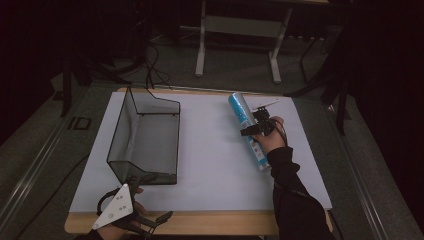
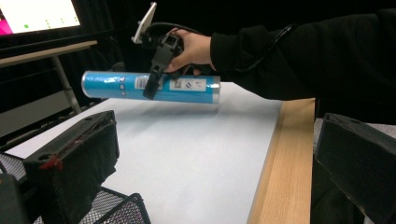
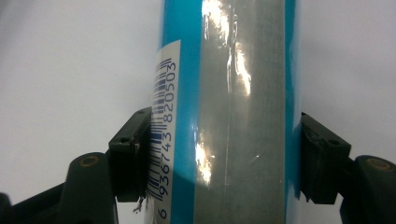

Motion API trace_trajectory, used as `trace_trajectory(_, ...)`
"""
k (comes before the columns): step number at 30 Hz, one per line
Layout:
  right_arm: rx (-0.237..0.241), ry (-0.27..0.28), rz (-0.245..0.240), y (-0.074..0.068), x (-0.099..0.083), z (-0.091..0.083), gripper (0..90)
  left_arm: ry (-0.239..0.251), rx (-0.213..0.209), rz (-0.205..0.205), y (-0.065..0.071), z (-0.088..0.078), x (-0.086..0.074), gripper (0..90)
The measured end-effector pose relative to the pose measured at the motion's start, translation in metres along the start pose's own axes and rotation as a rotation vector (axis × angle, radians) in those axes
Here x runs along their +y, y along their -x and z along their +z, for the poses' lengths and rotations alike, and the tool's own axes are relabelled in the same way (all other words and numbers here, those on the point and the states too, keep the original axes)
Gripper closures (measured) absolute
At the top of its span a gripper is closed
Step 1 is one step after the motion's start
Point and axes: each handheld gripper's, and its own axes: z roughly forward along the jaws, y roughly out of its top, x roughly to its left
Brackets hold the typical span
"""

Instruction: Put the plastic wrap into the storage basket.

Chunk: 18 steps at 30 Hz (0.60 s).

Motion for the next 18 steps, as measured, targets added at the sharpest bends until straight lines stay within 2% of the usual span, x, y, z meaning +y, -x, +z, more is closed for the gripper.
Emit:
trace_trajectory(2, 0.001, 0.025, -0.006, -0.004, 0.001, -0.005, 31.4, 0.000, 0.000, 0.001, 0.000, 0.000, 0.000, 0.1)
trace_trajectory(5, 0.038, 0.053, -0.002, -0.010, 0.004, -0.012, 31.3, 0.000, 0.001, 0.004, 0.000, 0.000, 0.000, 0.1)
trace_trajectory(10, 0.067, 0.105, -0.016, -0.023, 0.010, -0.022, 31.3, -0.001, 0.002, 0.003, 0.000, 0.000, 0.000, 0.2)
trace_trajectory(18, 0.096, 0.165, -0.030, -0.044, 0.021, -0.035, 31.3, -0.007, 0.007, 0.003, 0.001, 0.000, 0.000, 0.1)
